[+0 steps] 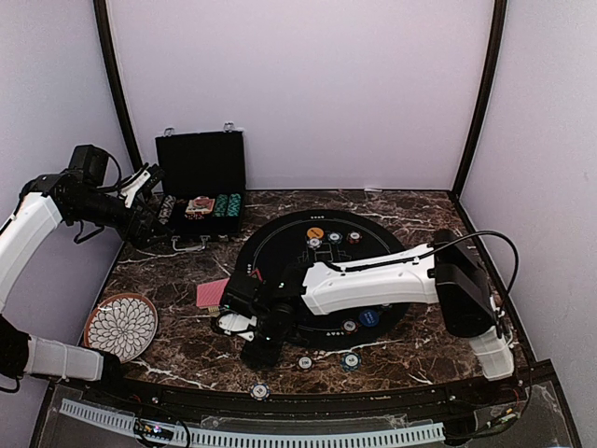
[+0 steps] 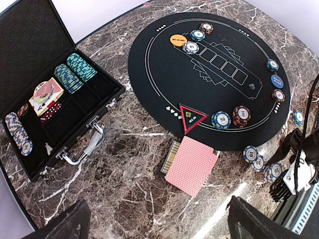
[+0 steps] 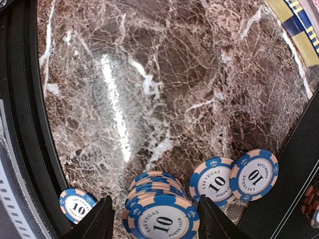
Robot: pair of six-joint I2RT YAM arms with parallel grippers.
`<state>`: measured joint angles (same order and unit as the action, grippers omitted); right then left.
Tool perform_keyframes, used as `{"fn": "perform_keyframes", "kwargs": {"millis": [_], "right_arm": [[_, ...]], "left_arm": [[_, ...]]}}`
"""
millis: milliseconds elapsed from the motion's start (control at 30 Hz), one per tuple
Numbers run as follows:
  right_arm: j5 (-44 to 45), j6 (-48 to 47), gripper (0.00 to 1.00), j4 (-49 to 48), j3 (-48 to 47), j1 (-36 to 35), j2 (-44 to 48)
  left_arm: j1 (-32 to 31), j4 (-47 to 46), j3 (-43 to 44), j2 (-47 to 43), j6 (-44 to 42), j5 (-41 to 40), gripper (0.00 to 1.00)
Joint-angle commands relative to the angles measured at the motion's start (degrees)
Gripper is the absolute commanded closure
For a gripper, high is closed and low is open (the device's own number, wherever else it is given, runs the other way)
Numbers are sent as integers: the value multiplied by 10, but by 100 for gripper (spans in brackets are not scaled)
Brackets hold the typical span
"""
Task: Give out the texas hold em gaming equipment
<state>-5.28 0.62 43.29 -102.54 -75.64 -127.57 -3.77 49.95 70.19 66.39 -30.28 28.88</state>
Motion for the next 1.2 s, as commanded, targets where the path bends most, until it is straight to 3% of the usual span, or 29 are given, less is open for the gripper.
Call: {"fn": "perform_keyframes", "kwargs": {"millis": [0,233,533,733,1167], "right_arm": [[15,-3,44,-9,-17,-7,-11],[9,-3,51,-13,-15,-7,-7],[6,-2,84,-12,-12,-7,2],[8,2,98,-10,-21,-7,11],[34,30,100,9,-59,16,74]], "left_arm": [[-2,16,3,-14,-5,4,1],[-2,16,1,-13,-5,3,1],[-2,16,1,-13,-6,1,1],[-2,16,1,-14,-6,1,1],[-2,20,10,-14,-6,4,1]]}}
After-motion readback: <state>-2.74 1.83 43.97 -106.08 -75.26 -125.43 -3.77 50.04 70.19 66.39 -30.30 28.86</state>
